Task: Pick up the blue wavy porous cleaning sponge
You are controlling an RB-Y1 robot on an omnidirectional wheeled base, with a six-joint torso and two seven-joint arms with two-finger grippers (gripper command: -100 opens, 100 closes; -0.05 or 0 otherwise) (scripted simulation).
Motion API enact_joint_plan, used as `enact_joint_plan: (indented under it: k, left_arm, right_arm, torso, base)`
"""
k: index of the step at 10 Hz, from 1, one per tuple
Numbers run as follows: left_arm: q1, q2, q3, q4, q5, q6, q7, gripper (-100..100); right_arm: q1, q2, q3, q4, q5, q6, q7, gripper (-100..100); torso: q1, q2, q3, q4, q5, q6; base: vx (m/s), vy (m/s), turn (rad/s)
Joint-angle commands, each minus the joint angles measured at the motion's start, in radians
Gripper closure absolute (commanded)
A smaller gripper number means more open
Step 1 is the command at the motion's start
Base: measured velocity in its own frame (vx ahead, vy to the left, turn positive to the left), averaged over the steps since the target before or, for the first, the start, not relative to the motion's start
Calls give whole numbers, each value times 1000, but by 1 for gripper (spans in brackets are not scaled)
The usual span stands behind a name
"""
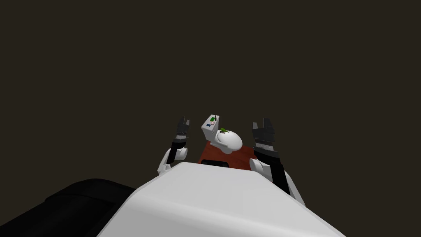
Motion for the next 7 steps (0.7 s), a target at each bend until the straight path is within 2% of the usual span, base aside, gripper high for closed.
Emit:
enact_joint_plan:
  k: [1, 2, 3, 4, 5, 6, 7]
  left_arm:
    - [-12, 12, -1, 3, 7, 38, 11, -100]
    - [-39, 27, 0, 13, 20, 72, 28, -100]
    - [-39, 27, 0, 13, 20, 84, 28, -100]
    - [-69, 41, 0, 23, 34, 117, 46, -100]
    - [-69, 41, 0, 23, 34, 134, 46, -100]
    - [-99, 53, 0, 35, 49, 165, 65, -100]
    - [-99, 53, 0, 35, 49, 189, 65, -100]
  right_arm:
    - [0, 0, 0, 0, 0, 0, 0, 0]
    - [0, 0, 0, 0, 0, 0, 0, 0]
    - [0, 0, 0, 0, 0, 0, 0, 0]
    - [0, 0, 0, 0, 0, 0, 0, 0]
    - [0, 0, 0, 0, 0, 0, 0, 0]
    - [0, 0, 0, 0, 0, 0, 0, 0]
    - [0, 0, 0, 0, 0, 0, 0, 0]
  torso:
    - [0, 0, 0, 0, 0, 0]
    - [0, 0, 0, 0, 0, 0]
    - [0, 0, 0, 0, 0, 0]
    - [0, -1, 0, 0, 0, 0]
    - [0, -1, 0, 0, 0, 0]
    - [0, -1, 0, 0, 0, 0]
    - [0, -1, 0, 0, 0, 0]
  base:
    - [-5, -5, -33]
    - [-3, -7, -68]
    - [-2, -4, -32]
    - [-2, -6, -71]
    - [-2, -3, -44]
    - [-1, -5, -65]
    - [0, -3, -49]
